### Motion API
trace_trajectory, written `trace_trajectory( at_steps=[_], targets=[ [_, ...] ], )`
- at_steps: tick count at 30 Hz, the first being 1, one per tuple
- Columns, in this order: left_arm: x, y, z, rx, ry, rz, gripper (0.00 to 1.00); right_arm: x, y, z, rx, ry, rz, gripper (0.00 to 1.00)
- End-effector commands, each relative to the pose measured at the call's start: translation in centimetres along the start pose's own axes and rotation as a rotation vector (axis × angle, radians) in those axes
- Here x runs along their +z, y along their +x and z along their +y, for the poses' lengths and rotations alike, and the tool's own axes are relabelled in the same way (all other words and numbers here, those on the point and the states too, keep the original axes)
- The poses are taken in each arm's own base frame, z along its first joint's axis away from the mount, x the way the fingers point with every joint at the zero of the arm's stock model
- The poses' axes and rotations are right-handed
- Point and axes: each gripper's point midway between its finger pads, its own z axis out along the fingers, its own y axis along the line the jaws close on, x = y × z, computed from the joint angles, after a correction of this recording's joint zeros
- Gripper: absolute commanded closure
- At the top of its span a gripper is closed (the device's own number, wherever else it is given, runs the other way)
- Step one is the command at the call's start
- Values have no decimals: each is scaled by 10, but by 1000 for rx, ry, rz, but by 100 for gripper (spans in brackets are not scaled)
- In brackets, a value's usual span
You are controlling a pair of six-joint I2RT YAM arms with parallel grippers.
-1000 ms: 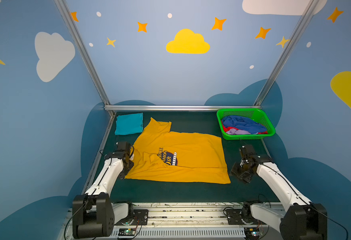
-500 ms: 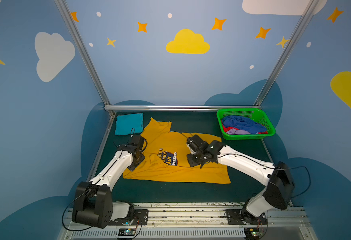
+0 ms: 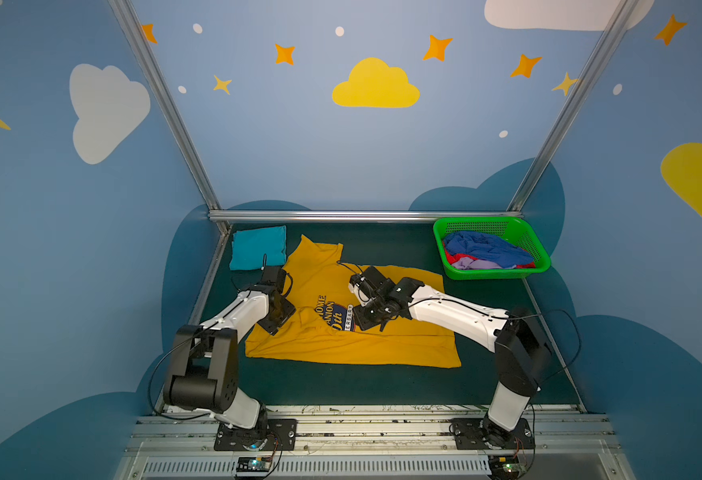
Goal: Fold and stack the t-shirts
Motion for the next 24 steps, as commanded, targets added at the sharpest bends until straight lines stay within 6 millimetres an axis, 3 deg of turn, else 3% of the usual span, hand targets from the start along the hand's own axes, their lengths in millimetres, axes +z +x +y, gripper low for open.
trace_trajectory(
  at_steps=[1,6,8,11,17,24],
  targets=[
    [3,-13,-16,27,8,-20,43,-18,1,-9,68,-43,-26,78],
    [15,-15,-24,31,6,-5,43,-25,11,-24,100,-24,-28,77],
    [18,-14,-27,34,9,2,51,-24,17,-28,108,-17,-17,77],
    [19,-15,-30,33,9,6,71,-20,23,-33,123,-8,-2,77],
    [14,-23,-40,52,1,0,94,-17,36,-44,153,11,22,78],
    [-11,-43,-54,80,11,-55,96,-20,45,-58,182,31,22,79]
  ],
)
